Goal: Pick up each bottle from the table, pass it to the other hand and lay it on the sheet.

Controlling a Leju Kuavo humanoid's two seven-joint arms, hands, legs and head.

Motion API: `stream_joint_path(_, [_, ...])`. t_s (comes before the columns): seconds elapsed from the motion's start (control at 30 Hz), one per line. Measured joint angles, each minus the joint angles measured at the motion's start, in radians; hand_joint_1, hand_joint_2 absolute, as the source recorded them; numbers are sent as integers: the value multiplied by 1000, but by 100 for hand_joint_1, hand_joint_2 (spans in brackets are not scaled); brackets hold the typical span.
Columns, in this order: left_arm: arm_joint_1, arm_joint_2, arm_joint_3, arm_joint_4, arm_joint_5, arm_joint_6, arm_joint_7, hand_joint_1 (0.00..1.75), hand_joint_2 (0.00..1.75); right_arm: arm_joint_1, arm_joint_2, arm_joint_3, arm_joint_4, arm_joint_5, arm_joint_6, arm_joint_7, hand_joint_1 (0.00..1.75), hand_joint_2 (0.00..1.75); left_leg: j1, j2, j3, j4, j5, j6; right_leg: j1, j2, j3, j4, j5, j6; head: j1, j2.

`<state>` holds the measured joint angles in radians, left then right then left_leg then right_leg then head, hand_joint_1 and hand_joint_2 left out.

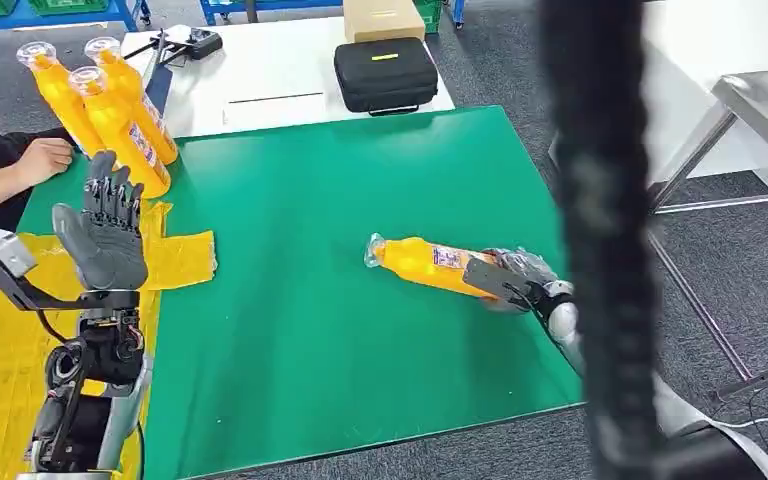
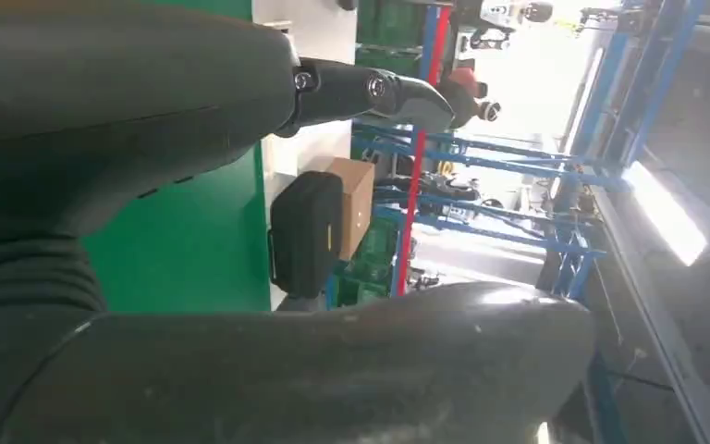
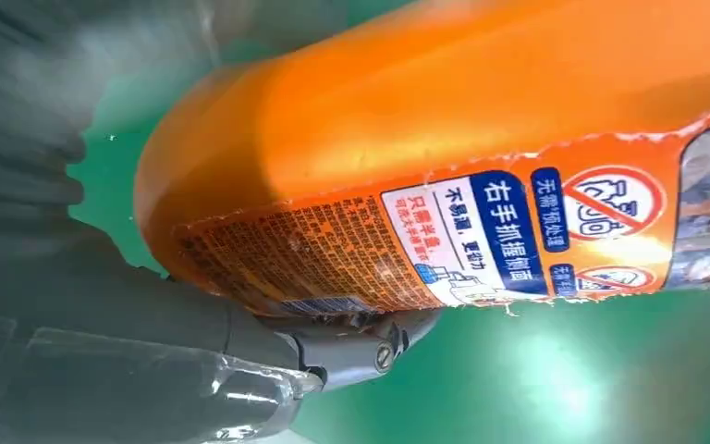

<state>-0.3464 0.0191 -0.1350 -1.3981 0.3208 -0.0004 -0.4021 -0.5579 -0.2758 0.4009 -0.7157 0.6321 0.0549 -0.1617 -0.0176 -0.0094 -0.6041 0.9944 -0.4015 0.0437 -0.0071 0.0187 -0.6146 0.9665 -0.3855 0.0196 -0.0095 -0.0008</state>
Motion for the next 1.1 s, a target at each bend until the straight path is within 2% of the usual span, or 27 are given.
stream_joint_path(0.13, [1, 0, 3, 2, 11, -2, 8, 0, 0, 9, 0, -12, -14, -49, 16, -26, 175, 175, 0, 0, -1, 0, 0, 0, 0, 0, 0, 0, 0, 0, 0, 0])
stream_joint_path(0.17, [2, 1, 7, 3, 21, -5, 13, 0, 175, 15, 0, -20, -26, -82, 29, -37, 175, 175, 0, 0, -1, 0, 0, 0, 0, 0, 0, 0, 0, 0, 0, 0])
stream_joint_path(0.27, [14, 4, 24, 13, 86, -48, 36, 0, 175, 43, 2, -51, -84, -236, 87, -70, 175, 175, 0, 0, -4, 0, 1, 0, 0, 0, -4, 0, 0, 0, 0, 0])
stream_joint_path(0.37, [37, 5, 39, 38, 165, -101, 64, 0, 175, 75, 4, -89, -180, -361, 98, -85, 175, 175, 0, -1, -7, 0, 1, 0, 0, 0, -6, 1, 0, 0, 0, 0])
stream_joint_path(0.53, [64, 2, 49, 66, 306, -206, 112, 0, 175, 87, 31, -102, -266, -454, 80, -98, 175, 175, 0, 0, -12, 0, 1, 0, 0, 0, -11, 1, 0, 0, 0, 0])
stream_joint_path(0.63, [68, -14, 46, 69, 334, -217, 127, 0, 175, 72, 68, -102, -272, -504, 59, -111, 175, 175, 0, -1, -13, 0, 1, 0, 0, 0, -12, 1, 0, 0, 0, 0])
stream_joint_path(0.87, [65, -45, 29, 65, 339, -203, 147, 0, 175, 46, 193, -100, -302, -512, -3, -73, 175, 175, 0, -1, -13, 0, 2, 0, 0, 0, -12, 1, 0, 0, 0, 0])
stream_joint_path(1.1, [60, -83, 21, 50, 334, -224, 180, 0, 175, 15, 280, -97, -316, -418, -35, -26, 175, 175, 1, -1, -14, 0, 2, 0, 0, 0, -13, 1, 0, 0, 0, 0])
